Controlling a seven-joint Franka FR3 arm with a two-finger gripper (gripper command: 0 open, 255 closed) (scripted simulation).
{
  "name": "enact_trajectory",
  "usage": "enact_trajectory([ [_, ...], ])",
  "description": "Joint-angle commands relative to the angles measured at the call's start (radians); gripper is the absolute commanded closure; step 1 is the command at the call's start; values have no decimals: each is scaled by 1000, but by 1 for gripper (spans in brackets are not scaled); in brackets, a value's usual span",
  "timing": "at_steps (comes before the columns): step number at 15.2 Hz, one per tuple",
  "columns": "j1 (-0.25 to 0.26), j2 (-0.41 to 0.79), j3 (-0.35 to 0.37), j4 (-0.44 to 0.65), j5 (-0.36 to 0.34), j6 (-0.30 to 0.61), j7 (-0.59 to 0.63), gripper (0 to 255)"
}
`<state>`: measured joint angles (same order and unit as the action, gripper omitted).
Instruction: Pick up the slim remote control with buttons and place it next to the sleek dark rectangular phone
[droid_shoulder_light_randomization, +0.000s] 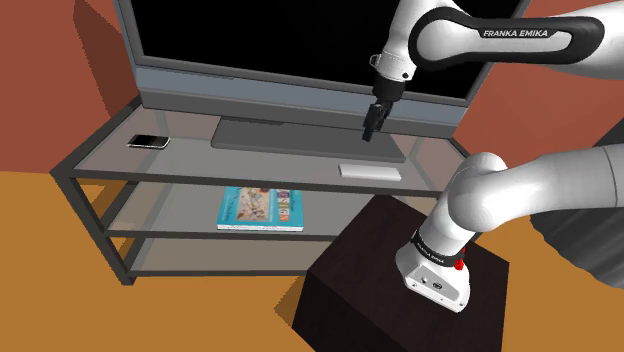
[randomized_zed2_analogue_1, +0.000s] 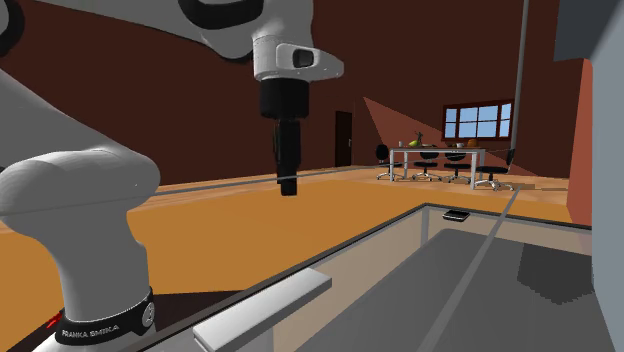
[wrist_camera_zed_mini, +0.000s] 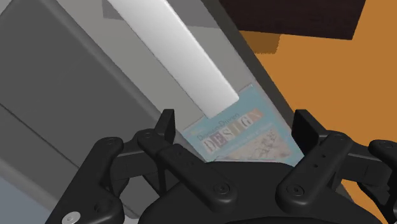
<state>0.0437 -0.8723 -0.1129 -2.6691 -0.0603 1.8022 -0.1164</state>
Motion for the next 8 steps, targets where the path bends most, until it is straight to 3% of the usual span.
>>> enact_trajectory([
  [1,10,-12,-42,-62,-37,49,-101,0],
  [8,13,35,-219,-231,-200,260,-443,0],
])
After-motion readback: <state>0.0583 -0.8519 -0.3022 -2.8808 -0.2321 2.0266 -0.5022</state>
